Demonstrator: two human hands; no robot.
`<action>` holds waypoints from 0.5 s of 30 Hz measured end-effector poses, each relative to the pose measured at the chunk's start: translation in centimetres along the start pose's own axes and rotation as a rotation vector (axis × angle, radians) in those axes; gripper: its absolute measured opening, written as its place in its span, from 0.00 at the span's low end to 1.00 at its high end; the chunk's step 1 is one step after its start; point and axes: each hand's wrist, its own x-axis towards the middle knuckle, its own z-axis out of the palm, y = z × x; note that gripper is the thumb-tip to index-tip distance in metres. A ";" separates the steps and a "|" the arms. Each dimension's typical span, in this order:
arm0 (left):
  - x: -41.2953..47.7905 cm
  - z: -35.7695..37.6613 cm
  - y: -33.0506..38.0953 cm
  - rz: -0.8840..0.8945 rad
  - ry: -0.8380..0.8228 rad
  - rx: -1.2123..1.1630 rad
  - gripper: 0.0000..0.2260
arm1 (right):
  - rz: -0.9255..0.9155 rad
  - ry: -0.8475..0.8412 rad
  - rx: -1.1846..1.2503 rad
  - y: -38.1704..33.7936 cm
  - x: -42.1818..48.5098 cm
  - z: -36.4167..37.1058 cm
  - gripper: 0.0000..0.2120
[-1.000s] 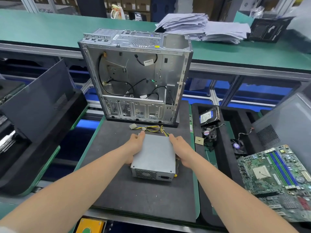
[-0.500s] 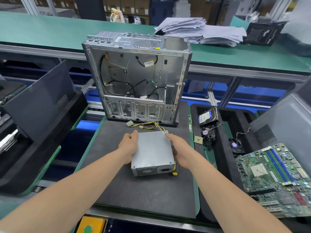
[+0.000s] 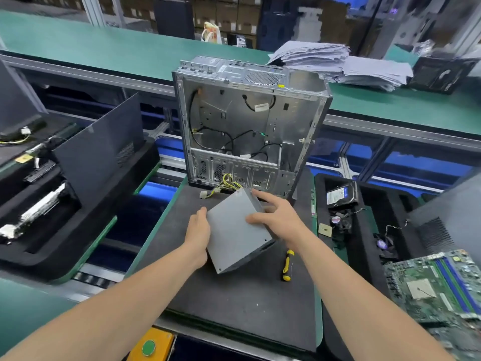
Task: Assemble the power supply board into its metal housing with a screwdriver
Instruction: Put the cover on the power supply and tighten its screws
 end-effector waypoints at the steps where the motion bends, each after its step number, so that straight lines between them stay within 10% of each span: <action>1: -0.1 -0.3 0.1 0.003 -0.018 -0.048 0.26 | -0.056 0.027 -0.081 -0.9 0.0 0.2 0.40; 8: -2.1 -1.3 0.5 0.157 -0.121 0.161 0.19 | -0.298 -0.090 -0.912 -3.3 -0.3 2.2 0.53; 15: -3.9 -0.7 1.0 0.091 -0.408 -0.304 0.22 | -0.313 -0.039 -0.807 -1.9 -0.4 1.2 0.57</action>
